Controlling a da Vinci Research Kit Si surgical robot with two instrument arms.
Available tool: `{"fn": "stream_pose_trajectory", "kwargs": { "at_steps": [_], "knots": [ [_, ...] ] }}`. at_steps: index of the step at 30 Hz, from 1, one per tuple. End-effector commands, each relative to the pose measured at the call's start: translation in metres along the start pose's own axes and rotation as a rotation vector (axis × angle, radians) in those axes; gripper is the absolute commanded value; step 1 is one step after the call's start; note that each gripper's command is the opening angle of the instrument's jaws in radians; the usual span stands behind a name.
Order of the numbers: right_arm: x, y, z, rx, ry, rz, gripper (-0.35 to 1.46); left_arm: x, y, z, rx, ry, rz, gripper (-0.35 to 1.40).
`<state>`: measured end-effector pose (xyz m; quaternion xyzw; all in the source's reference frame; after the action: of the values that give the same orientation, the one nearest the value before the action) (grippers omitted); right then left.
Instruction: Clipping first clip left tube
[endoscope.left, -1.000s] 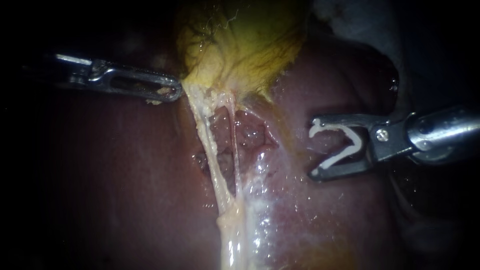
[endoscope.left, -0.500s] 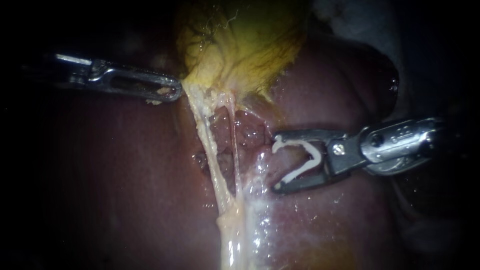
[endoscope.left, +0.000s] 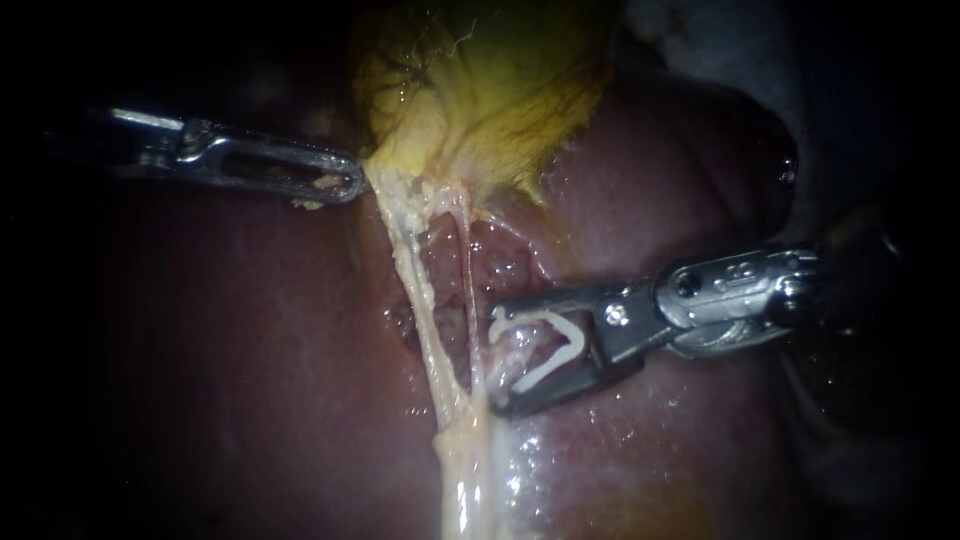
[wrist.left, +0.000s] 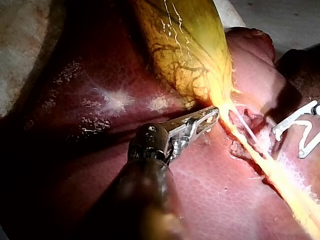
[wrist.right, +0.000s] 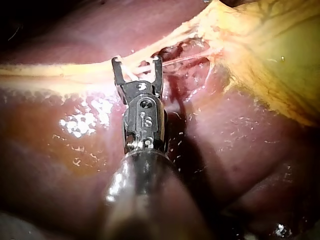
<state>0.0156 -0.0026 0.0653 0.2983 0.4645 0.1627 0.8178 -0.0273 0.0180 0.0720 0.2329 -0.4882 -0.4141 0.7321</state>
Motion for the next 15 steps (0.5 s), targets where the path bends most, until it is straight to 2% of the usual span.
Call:
{"fn": "stream_pose_trajectory", "kwargs": {
  "at_steps": [1, 15],
  "knots": [
    [-0.0002, 0.0002, 0.0002, 0.01, 0.006, 0.016, 0.54, 0.0, 0.0, 0.0, 0.0, 0.0, 0.0, -0.35],
    [-0.0034, 0.0037, 0.0032, 0.146, 0.077, 0.189, 0.53, 0.0, 0.0, 0.0, 0.0, 0.0, 0.0, -0.35]
  ]
}}
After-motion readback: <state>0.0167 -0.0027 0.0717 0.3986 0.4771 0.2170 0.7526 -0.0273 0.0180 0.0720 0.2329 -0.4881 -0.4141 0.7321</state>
